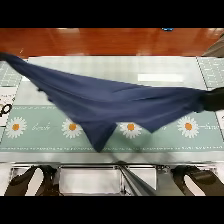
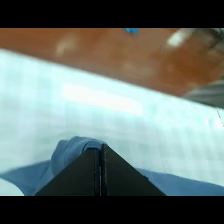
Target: Fold the shirts.
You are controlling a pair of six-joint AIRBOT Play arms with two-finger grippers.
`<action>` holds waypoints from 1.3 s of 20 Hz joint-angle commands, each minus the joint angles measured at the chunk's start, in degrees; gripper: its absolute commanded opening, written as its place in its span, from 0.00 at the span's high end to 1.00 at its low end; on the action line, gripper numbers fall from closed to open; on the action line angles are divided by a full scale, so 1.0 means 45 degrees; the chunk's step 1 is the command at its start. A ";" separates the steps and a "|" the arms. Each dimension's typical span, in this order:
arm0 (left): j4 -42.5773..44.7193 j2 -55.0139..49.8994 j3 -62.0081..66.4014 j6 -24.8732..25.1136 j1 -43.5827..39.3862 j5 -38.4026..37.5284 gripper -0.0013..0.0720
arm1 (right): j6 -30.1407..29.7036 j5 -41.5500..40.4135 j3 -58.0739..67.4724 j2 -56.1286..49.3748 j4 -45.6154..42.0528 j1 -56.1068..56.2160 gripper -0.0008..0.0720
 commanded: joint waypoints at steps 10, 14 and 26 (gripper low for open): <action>-0.0855 -1.1531 0.3997 0.0034 -0.2812 0.0607 0.29 | -0.1122 -0.5260 0.0699 -0.9287 0.4255 -0.2681 0.95; 0.3497 -1.0924 0.4323 -0.0782 -0.1535 -0.3050 0.29 | -0.1685 -0.3900 0.0704 -0.9224 0.4294 -0.3177 0.95; -0.0782 -0.8165 -0.4065 -0.0068 -0.2438 -0.0165 0.29 | -0.2705 -0.2555 0.0699 -0.9224 0.5081 -0.3220 0.95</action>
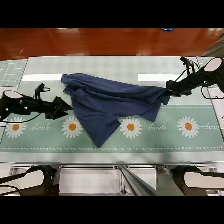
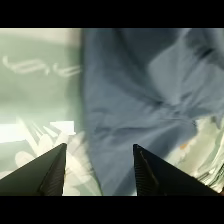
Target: Fold the shirts.
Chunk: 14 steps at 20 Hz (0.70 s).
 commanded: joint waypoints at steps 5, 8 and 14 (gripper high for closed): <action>-0.1530 -0.0971 -0.0636 -0.0306 -0.1763 0.1972 0.29 | -0.0102 -0.0194 0.0010 -0.0019 0.0476 -0.0005 0.95; -0.1841 -0.1423 -0.0316 0.0092 -0.2069 0.1763 0.58 | -0.0102 -0.0306 0.0010 -0.0019 0.0631 -0.0010 0.95; -0.2181 -0.0661 0.3798 0.0321 -0.1486 -0.0102 0.95 | -0.0102 0.1069 0.1025 0.0423 0.1477 -0.0010 0.95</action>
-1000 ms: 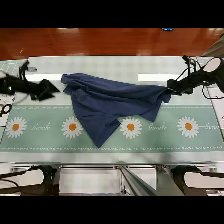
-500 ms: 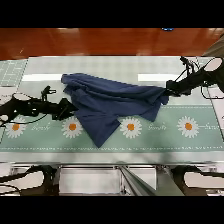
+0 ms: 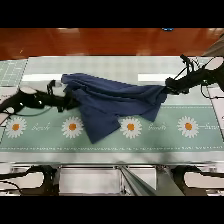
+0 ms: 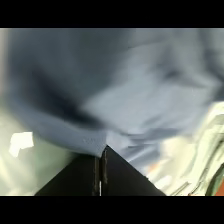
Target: Fold the shirts.
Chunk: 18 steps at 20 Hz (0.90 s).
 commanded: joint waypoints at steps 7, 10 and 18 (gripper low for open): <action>-0.0355 0.3701 1.0778 -0.1268 0.2662 -0.1860 0.95 | 0.0457 0.1627 0.6130 0.3648 -0.0092 0.0073 0.95; -0.0330 0.5134 1.3095 -0.1525 0.3793 -0.2098 0.95 | 0.0452 0.1875 0.7276 0.5595 -0.0355 0.0068 0.95; 0.1530 1.0122 1.3595 -0.1598 0.5853 -0.2482 0.95 | 0.0704 0.3546 0.7383 1.0020 -0.1229 0.0068 0.95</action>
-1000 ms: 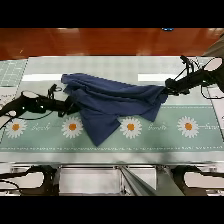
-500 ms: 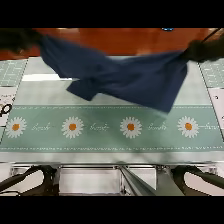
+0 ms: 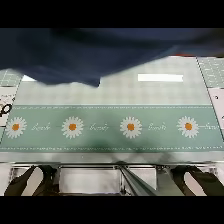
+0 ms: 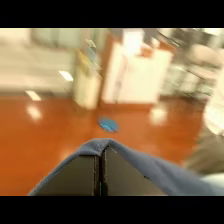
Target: Fold the shirts.
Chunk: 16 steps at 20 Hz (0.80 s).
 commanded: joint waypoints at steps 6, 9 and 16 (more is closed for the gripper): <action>0.6819 0.3230 -0.0044 -0.1773 -0.2540 -0.1715 0.95 | 0.0865 0.1972 -0.2419 0.2696 -0.0044 0.0005 0.95; 0.6693 0.3118 -0.2278 -0.1802 -0.3313 -0.1753 0.95 | 0.0869 0.1739 -0.5289 0.3031 0.0102 0.0005 0.95; 0.4342 -0.0544 -0.9602 -0.0539 -0.3594 0.2205 0.95 | -0.0379 -0.2079 -0.9986 0.0364 0.0738 0.0010 0.95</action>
